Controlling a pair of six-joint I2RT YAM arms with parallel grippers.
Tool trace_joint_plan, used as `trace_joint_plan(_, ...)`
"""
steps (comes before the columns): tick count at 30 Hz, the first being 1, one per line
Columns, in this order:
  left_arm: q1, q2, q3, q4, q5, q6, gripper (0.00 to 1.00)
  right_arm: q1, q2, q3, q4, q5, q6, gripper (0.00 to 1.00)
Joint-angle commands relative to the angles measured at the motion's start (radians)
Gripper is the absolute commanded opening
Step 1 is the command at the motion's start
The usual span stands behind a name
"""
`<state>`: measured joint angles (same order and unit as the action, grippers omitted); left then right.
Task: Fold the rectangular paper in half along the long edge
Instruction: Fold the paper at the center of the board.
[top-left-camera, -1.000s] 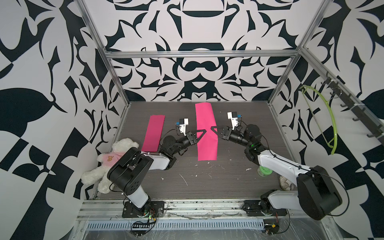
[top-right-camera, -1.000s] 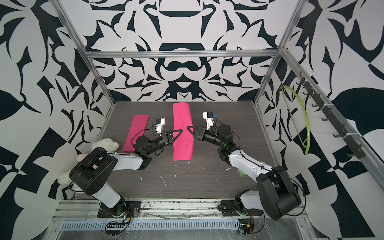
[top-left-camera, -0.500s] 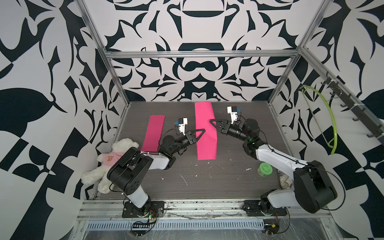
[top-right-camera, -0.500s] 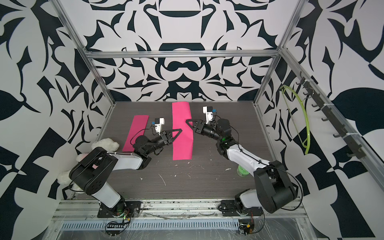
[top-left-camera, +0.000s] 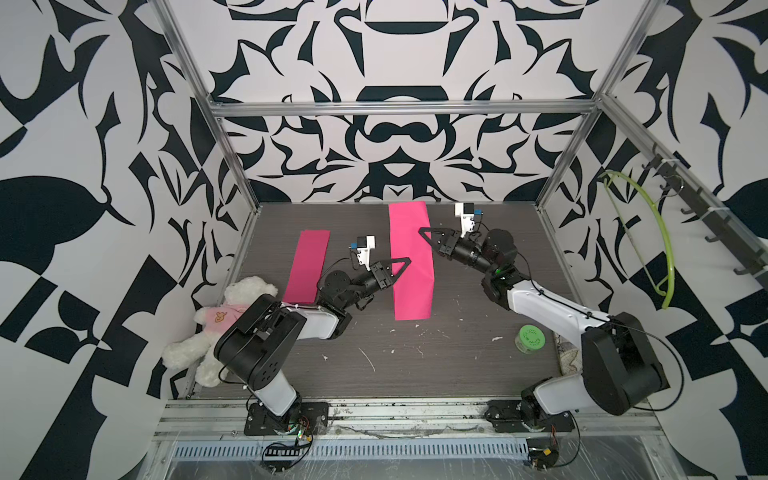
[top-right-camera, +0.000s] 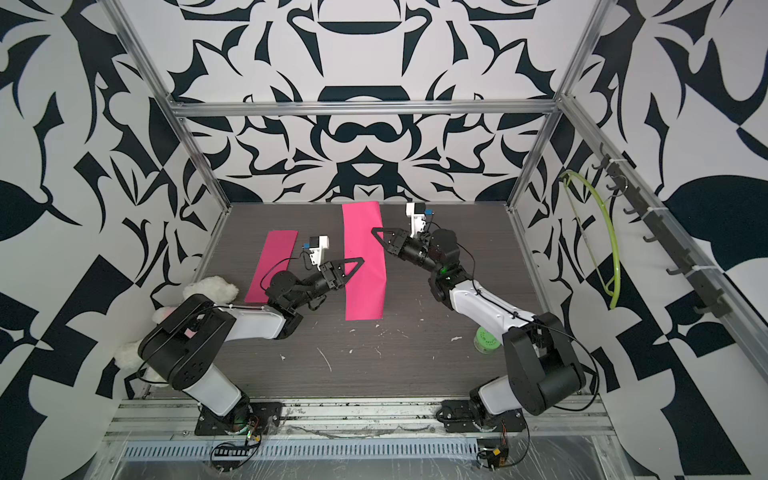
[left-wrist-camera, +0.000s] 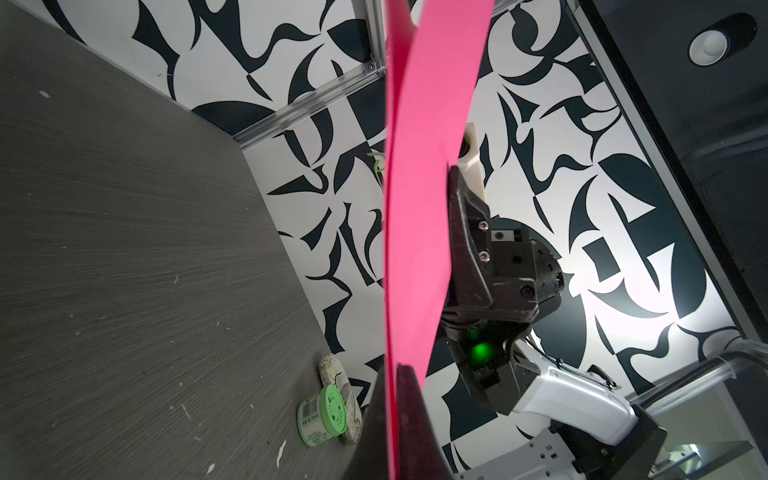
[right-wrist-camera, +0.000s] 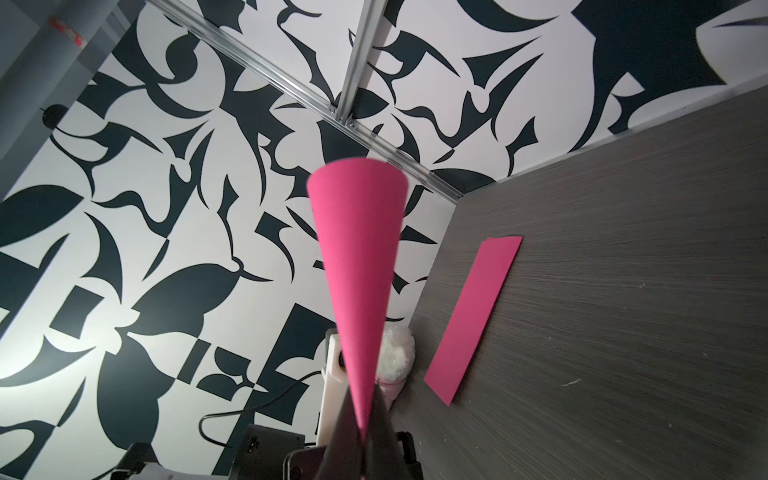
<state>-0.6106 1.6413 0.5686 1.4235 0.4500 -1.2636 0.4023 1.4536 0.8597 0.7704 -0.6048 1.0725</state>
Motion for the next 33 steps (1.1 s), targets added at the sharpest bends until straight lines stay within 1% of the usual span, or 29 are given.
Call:
trace_joint_plan(1, -0.003, -0.003, -0.012, 0.014, 0.015, 0.010, 0.00, -0.003, 0.005, 0.066, 0.078, 0.046, 0.004, 0.36)
trace_joint_plan(2, -0.003, -0.004, -0.013, 0.014, 0.015, 0.011, 0.00, -0.004, 0.010, 0.075, 0.082, 0.045, 0.004, 0.35)
trace_joint_plan(3, -0.003, -0.005, -0.015, 0.014, 0.013, 0.010, 0.00, -0.004, 0.014, 0.084, 0.081, 0.050, 0.004, 0.27)
trace_joint_plan(4, -0.002, -0.005, -0.015, 0.015, 0.013, 0.011, 0.00, -0.004, 0.017, 0.089, 0.078, 0.057, 0.002, 0.02)
trace_joint_plan(6, -0.003, -0.005, -0.016, 0.014, 0.013, 0.010, 0.00, -0.005, 0.022, 0.106, 0.057, 0.075, -0.005, 0.00)
trace_joint_plan(7, -0.002, -0.006, -0.016, 0.015, 0.014, 0.011, 0.00, -0.005, 0.024, 0.114, 0.041, 0.083, -0.007, 0.08)
trace_joint_plan(8, -0.003, -0.008, -0.018, 0.015, 0.014, 0.012, 0.00, -0.005, 0.025, 0.123, 0.025, 0.093, -0.011, 0.21)
trace_joint_plan(9, -0.003, -0.008, -0.019, 0.014, 0.013, 0.013, 0.00, -0.005, 0.027, 0.129, 0.024, 0.097, -0.015, 0.29)
trace_joint_plan(10, -0.003, -0.009, -0.021, 0.014, 0.011, 0.013, 0.00, -0.005, 0.031, 0.135, 0.024, 0.095, -0.015, 0.30)
trace_joint_plan(11, -0.003, -0.008, -0.022, 0.015, 0.010, 0.013, 0.00, -0.007, 0.036, 0.141, 0.030, 0.094, -0.013, 0.29)
trace_joint_plan(12, -0.002, -0.009, -0.024, 0.015, 0.006, 0.014, 0.00, -0.007, 0.042, 0.147, 0.037, 0.093, -0.008, 0.09)
trace_joint_plan(13, -0.003, -0.009, -0.026, 0.014, 0.006, 0.015, 0.00, -0.008, 0.048, 0.153, 0.044, 0.088, -0.004, 0.00)
trace_joint_plan(14, -0.002, -0.011, -0.026, 0.014, 0.006, 0.015, 0.00, -0.009, 0.053, 0.161, 0.049, 0.088, 0.001, 0.00)
trace_joint_plan(15, -0.003, -0.011, -0.026, 0.014, 0.007, 0.015, 0.00, -0.008, 0.058, 0.169, 0.041, 0.089, 0.005, 0.08)
trace_joint_plan(16, -0.003, -0.011, -0.027, 0.015, 0.006, 0.015, 0.00, -0.009, 0.060, 0.175, 0.040, 0.091, 0.006, 0.24)
trace_joint_plan(17, -0.002, -0.012, -0.027, 0.015, 0.005, 0.016, 0.00, -0.008, 0.063, 0.181, 0.040, 0.092, 0.006, 0.35)
trace_joint_plan(18, -0.002, -0.012, -0.029, 0.015, 0.004, 0.017, 0.00, -0.008, 0.066, 0.187, 0.042, 0.090, 0.004, 0.36)
trace_joint_plan(19, -0.002, -0.012, -0.029, 0.014, 0.004, 0.017, 0.00, -0.008, 0.068, 0.193, 0.043, 0.088, 0.005, 0.32)
trace_joint_plan(20, -0.002, -0.012, -0.030, 0.014, 0.004, 0.017, 0.00, -0.009, 0.070, 0.194, 0.043, 0.088, 0.004, 0.11)
trace_joint_plan(21, -0.002, -0.012, -0.030, 0.014, 0.003, 0.017, 0.00, -0.010, 0.071, 0.199, 0.040, 0.088, 0.005, 0.00)
trace_joint_plan(22, -0.003, -0.012, -0.032, 0.016, 0.003, 0.017, 0.00, -0.010, 0.073, 0.203, 0.034, 0.089, 0.002, 0.02)
trace_joint_plan(23, -0.002, -0.012, -0.032, 0.015, 0.003, 0.018, 0.00, -0.010, 0.073, 0.207, 0.019, 0.094, -0.002, 0.13)
trace_joint_plan(24, -0.002, -0.014, -0.033, 0.015, 0.001, 0.018, 0.00, -0.010, 0.069, 0.209, 0.004, 0.104, -0.008, 0.30)
trace_joint_plan(25, -0.002, -0.014, -0.033, 0.014, 0.001, 0.018, 0.00, -0.010, 0.067, 0.206, 0.000, 0.113, -0.011, 0.39)
trace_joint_plan(26, -0.002, -0.014, -0.033, 0.014, 0.001, 0.018, 0.00, -0.010, 0.064, 0.201, 0.001, 0.118, -0.012, 0.41)
trace_joint_plan(28, -0.002, -0.014, -0.035, 0.015, 0.001, 0.020, 0.00, -0.011, 0.062, 0.197, 0.003, 0.119, -0.014, 0.05)
trace_joint_plan(29, -0.002, -0.014, -0.035, 0.014, 0.000, 0.020, 0.00, -0.010, 0.060, 0.194, 0.001, 0.125, -0.014, 0.01)
trace_joint_plan(32, -0.002, -0.014, -0.036, 0.014, 0.001, 0.020, 0.00, -0.010, 0.056, 0.195, -0.012, 0.141, -0.018, 0.38)
trace_joint_plan(33, -0.002, -0.012, -0.036, 0.014, 0.001, 0.020, 0.00, -0.010, 0.054, 0.194, -0.013, 0.144, -0.021, 0.43)
